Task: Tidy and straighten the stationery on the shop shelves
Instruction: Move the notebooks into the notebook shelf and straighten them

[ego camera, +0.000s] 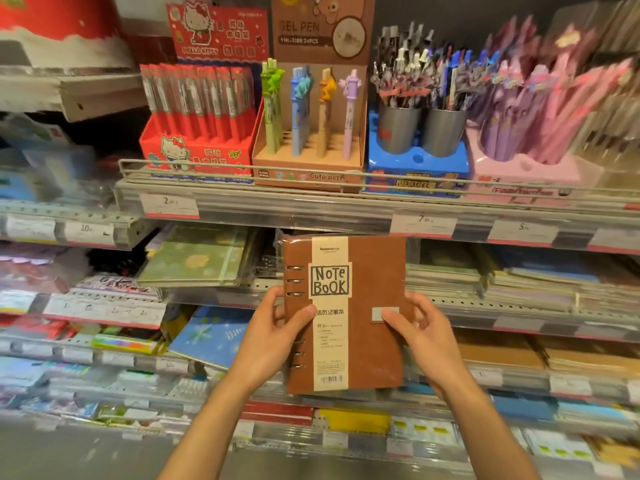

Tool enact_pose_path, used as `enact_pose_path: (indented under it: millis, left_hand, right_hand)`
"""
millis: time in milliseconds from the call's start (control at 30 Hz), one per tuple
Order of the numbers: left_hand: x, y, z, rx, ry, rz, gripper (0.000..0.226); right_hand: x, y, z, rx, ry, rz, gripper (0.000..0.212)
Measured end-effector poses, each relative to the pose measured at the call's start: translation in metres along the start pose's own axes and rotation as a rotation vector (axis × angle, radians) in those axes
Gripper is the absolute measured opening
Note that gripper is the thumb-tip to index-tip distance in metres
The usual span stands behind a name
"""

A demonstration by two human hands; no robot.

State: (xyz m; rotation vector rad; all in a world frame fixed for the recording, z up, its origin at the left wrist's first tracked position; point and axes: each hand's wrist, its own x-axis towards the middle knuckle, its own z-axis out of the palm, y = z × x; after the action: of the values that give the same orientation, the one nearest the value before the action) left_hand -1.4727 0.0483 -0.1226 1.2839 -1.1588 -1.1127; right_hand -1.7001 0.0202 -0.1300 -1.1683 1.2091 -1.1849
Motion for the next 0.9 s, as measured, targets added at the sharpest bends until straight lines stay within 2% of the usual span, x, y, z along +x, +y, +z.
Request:
enact_pose_path:
  millis: [267,367,467,567,667,900]
  left_hand:
    - [0.015,-0.012,-0.018,0.03,0.025,-0.048,0.029]
    - [0.024,-0.008,-0.024,0.034,0.042,-0.07,0.029]
    - [0.024,-0.015,-0.036,0.066,0.035,-0.112,0.041]
    - [0.014,-0.024,-0.047,0.019,-0.035,-0.205,0.044]
    - [0.007,-0.027,-0.048,-0.108,-0.138,-0.283,0.031]
    - [0.017,-0.022,-0.042,-0.291,0.002,-0.237,0.029]
  right_hand:
    - [0.011,0.014,0.028,0.069,0.035,0.097,0.035]
    - [0.025,-0.001,0.038,0.061,0.055,0.121,0.025]
    - [0.038,-0.014,0.046,0.042,0.062,0.168,0.02]
    - [0.046,-0.017,0.056,0.079,0.095,0.194,0.018]
    - [0.049,-0.021,0.066,0.107,0.124,0.221,0.025]
    - [0.049,-0.029,0.055,-0.171,0.081,0.255,0.054]
